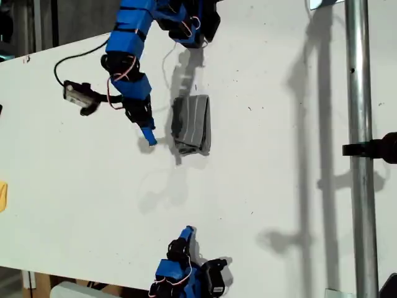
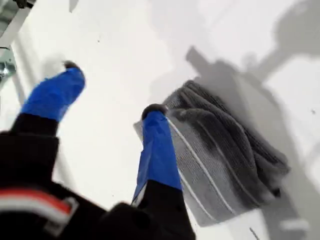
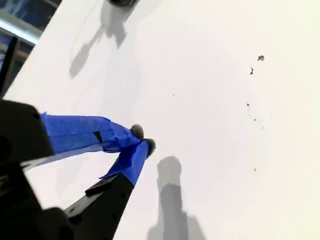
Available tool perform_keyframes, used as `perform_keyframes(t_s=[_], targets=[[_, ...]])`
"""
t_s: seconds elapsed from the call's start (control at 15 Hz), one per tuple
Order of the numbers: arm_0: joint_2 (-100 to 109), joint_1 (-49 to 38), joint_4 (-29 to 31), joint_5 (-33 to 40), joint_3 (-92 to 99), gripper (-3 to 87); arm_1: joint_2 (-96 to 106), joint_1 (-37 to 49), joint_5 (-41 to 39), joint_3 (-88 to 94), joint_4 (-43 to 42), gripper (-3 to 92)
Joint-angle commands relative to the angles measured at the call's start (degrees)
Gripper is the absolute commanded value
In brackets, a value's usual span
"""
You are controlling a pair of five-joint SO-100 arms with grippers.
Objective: Grasp corners of a towel and fold twice.
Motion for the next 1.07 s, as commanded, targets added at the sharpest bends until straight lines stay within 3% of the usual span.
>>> perform_keyframes(t_s=[0.0, 0.2, 0.27, 0.33, 0.4, 0.47, 0.53, 0.6, 0.73, 1.0], targets=[[0.0, 1.1, 0.4, -5.3, 0.4, -2.3, 20.7, 2.6, 2.2, 13.6, 4.3, -0.2], [0.0, 1.9, 0.4, 0.0, 0.4, -2.3, 56.3, -0.9, 16.0, 48.6, 9.1, -0.3], [0.0, 2.5, 0.5, -0.9, 0.4, -2.3, 69.2, -3.6, 21.7, 58.0, 12.8, -0.3], [0.0, 3.3, 0.5, -8.3, 0.4, -2.3, 78.3, -5.5, 25.7, 64.3, 17.3, -0.3], [0.0, 2.8, 0.5, -7.8, 0.4, -2.3, 75.1, -7.8, 28.7, 65.6, 16.3, -0.3], [0.0, 2.7, 0.5, 2.9, 0.4, -2.3, 77.7, -8.7, 33.5, 70.0, 16.5, 0.7], [0.0, 2.6, 0.5, 14.9, 0.4, -2.3, 77.9, -9.8, 31.4, 73.1, 14.7, 9.5], [0.0, 2.7, 0.4, 26.5, 0.4, -2.5, 77.4, -10.0, 30.1, 73.4, 14.9, 9.8], [0.0, 2.8, 0.4, 25.8, 0.4, -2.4, 77.8, -8.0, 22.9, 73.4, 16.2, 9.9], [0.0, 2.7, 0.4, 25.8, 0.4, -2.4, 77.8, -6.9, 23.2, 73.4, 16.2, 9.9]])
